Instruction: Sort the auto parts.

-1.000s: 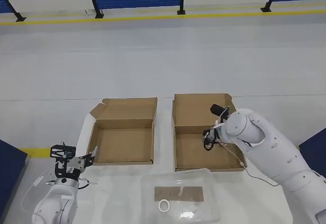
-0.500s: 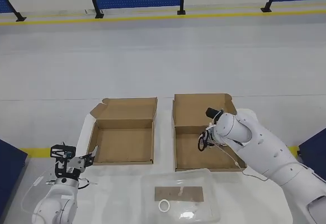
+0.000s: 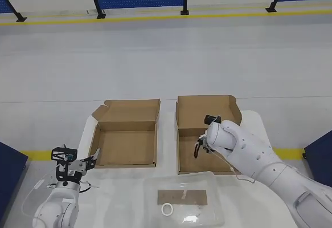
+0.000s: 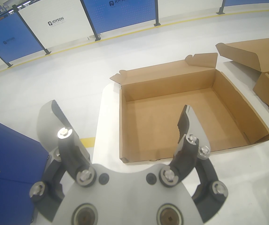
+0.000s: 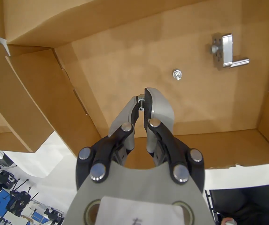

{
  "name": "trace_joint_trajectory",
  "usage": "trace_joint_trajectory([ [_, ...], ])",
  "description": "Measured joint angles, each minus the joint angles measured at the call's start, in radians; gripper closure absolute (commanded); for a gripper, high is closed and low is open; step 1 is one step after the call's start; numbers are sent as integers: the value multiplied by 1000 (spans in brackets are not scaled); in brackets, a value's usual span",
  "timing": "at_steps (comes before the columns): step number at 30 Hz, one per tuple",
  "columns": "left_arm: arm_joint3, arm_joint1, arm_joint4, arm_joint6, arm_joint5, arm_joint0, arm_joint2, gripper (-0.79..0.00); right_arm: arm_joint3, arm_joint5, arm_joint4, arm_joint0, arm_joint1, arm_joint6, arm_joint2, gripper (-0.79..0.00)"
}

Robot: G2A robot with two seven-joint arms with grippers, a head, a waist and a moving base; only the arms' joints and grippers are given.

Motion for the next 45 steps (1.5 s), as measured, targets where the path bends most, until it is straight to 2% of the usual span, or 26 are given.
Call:
trace_joint_trajectory([
  [13,0,0,0,0,0,0,0,-785,176,-34,54,20,-90,-58,-23,0],
  [25,0,0,0,0,0,0,0,-785,253,-43,46,32,-133,-69,-25,0],
  [28,0,0,0,0,0,0,0,-785,265,-47,45,34,-140,-68,-21,-77],
  [33,0,0,0,0,0,0,0,-785,278,-54,37,34,-147,-65,-15,-132],
  [39,0,0,0,0,0,0,0,-785,277,-56,23,35,-149,-59,0,-262],
  [40,0,0,0,0,0,0,0,-785,273,-56,19,34,-148,-58,3,-262],
  [41,0,0,0,0,0,0,0,-785,270,-55,16,32,-147,-56,6,-326],
  [45,0,0,0,0,0,0,0,-785,251,-58,3,26,-141,-48,20,-385],
])
